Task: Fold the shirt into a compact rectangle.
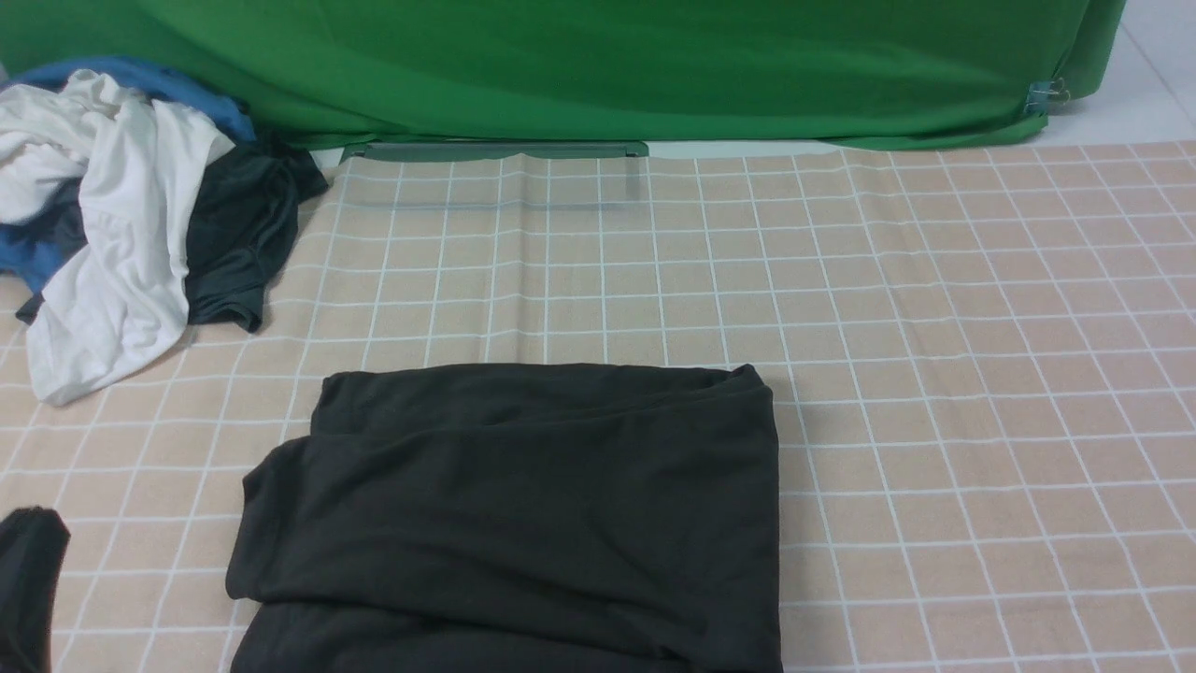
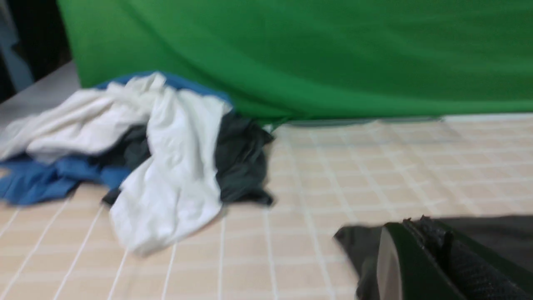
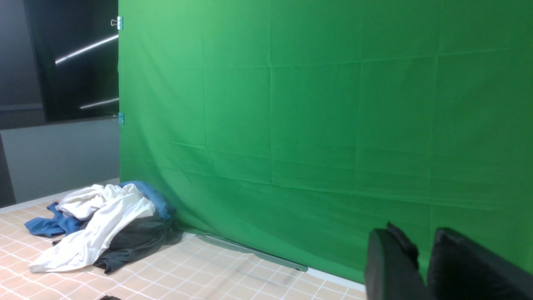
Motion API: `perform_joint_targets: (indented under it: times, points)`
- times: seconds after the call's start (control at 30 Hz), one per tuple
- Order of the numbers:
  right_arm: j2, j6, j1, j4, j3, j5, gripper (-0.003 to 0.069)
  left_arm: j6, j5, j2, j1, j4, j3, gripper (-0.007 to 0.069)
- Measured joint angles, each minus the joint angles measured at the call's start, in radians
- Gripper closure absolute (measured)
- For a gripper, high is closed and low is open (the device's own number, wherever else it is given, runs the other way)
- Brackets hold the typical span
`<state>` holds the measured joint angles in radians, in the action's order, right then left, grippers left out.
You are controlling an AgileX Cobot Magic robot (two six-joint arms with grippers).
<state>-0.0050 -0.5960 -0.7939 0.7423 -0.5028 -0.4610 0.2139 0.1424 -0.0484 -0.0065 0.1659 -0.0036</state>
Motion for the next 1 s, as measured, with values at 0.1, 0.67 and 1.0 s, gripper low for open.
perform_joint_targets:
  times: [0.1, 0.67, 1.0]
  points:
    - [0.0, 0.0, 0.0, 0.0, 0.0, 0.0, 0.0454, 0.0, 0.045, 0.026, 0.011, 0.0, 0.009, 0.0606]
    - [0.0, 0.0, 0.0, 0.0, 0.0, 0.0, 0.0424, -0.002, 0.093, 0.032, 0.015, 0.014, 0.011, 0.0606]
    - [0.0, 0.0, 0.0, 0.0, 0.0, 0.0, 0.042, -0.002, 0.093, 0.032, 0.015, 0.015, 0.011, 0.0606]
